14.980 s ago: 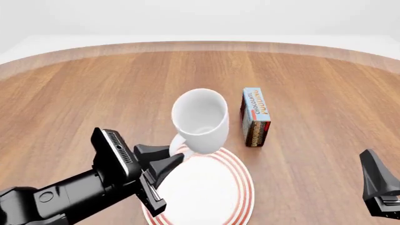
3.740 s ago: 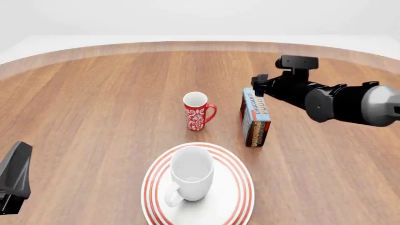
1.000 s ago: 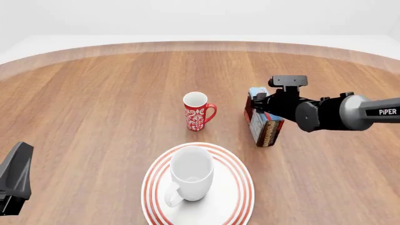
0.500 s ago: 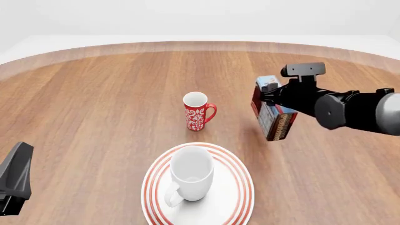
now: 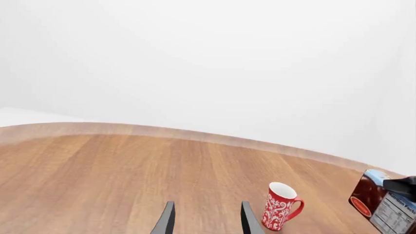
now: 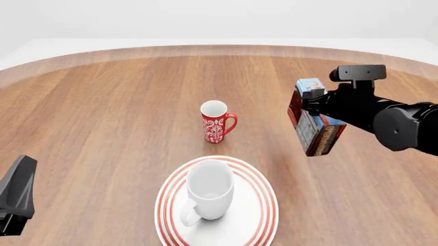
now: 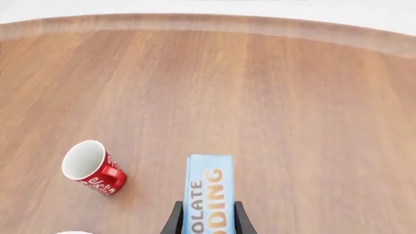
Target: Pick up the white mug and put it on the plate, and put the chocolate pudding to the right of the plate.
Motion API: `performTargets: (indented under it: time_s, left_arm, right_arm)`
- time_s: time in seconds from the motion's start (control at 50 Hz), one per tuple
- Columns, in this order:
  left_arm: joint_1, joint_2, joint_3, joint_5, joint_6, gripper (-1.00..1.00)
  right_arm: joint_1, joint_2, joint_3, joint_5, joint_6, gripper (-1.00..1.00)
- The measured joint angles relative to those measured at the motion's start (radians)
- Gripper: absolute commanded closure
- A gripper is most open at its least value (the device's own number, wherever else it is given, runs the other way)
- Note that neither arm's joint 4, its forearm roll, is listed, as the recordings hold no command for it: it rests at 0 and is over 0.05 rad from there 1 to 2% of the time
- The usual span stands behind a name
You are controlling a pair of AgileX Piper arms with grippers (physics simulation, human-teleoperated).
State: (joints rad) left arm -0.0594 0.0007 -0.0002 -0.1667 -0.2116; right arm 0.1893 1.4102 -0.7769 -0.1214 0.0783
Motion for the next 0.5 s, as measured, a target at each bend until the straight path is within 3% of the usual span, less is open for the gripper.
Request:
performTargets:
  time_s: [0.5]
  left_arm:
    - [-0.004, 0.000, 0.000, -0.001, 0.009, -1.00]
  right_arm:
    - [-0.018, -0.215, 0.136, 0.073, 0.018, 1.00]
